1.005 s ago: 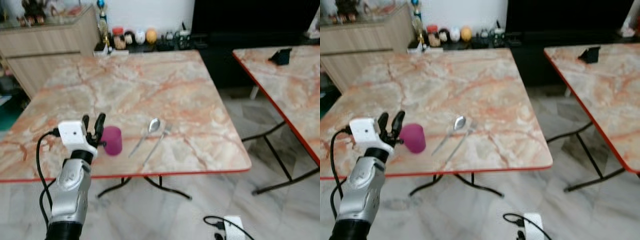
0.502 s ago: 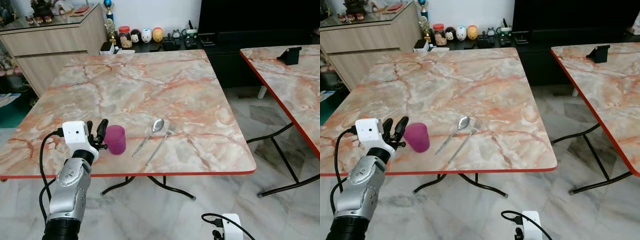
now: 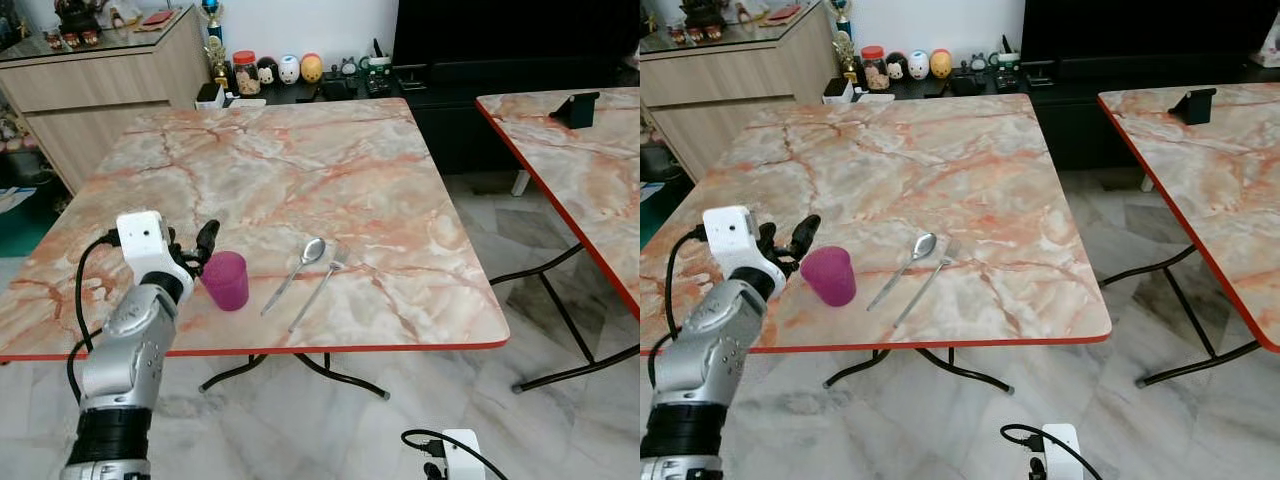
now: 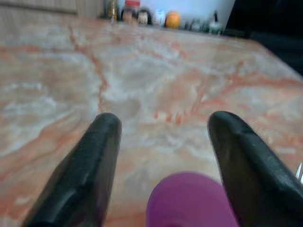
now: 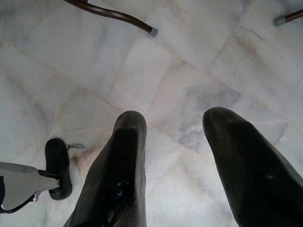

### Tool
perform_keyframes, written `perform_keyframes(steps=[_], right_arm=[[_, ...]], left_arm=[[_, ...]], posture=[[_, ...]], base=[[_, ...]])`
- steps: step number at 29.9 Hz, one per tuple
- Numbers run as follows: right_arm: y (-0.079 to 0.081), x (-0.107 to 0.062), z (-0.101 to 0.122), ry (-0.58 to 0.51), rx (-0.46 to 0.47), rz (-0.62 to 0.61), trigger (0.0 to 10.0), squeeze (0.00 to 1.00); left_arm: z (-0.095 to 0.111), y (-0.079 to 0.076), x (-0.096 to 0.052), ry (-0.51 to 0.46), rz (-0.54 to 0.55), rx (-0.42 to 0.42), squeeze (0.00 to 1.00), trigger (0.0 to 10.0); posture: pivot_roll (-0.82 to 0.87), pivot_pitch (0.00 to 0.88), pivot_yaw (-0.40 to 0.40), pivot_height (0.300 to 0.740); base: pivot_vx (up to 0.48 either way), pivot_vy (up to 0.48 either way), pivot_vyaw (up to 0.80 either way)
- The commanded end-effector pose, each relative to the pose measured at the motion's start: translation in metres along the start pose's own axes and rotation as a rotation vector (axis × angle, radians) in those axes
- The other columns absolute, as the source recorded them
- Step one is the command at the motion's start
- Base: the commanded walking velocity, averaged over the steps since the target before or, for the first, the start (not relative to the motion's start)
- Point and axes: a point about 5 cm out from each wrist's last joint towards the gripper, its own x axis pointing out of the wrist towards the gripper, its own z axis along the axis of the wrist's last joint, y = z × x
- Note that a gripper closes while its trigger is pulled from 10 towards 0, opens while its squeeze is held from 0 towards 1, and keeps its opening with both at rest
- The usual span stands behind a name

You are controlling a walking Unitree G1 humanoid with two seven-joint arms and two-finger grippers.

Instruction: Setting the table

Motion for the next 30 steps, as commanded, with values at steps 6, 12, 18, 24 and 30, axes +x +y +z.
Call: perform_keyframes(steps=[6,12,18,24,30], right_arm=[[-0.0020,-0.0001,-0.0014,0.012,0.009,-0.011,10.0,0.00],[-0.0036,-0.0002,-0.0017,0.013,0.018,-0.015,10.0,0.00],[-0.0047,-0.0006,-0.0036,0.020,0.021,-0.017,10.0,0.00],[-0.0058,-0.0010,-0.0053,0.025,0.024,-0.020,10.0,0.00],[-0.0055,-0.0008,-0.0044,0.023,0.025,-0.021,10.0,0.00]], left_arm=[[-0.0041,0.0060,-0.0008,0.123,0.012,-0.001,0.00,10.0],[-0.0045,0.0043,-0.0001,0.167,0.012,-0.047,0.00,10.0],[-0.0023,0.0036,0.0006,0.199,0.010,-0.043,0.00,10.0],[-0.0013,0.0040,0.0012,0.212,0.016,-0.029,0.00,10.0],[-0.0018,0.0029,0.0031,0.225,0.027,-0.004,0.00,10.0]], posture=[[-0.04,0.000,0.061,0.740],[-0.04,0.000,0.064,0.740],[-0.04,0.000,0.064,0.740],[-0.04,0.000,0.065,0.740],[-0.04,0.000,0.067,0.740]], base=[[0.000,0.000,0.00],[0.000,0.000,0.00],[0.000,0.000,0.00],[0.000,0.000,0.00],[0.000,0.000,0.00]])
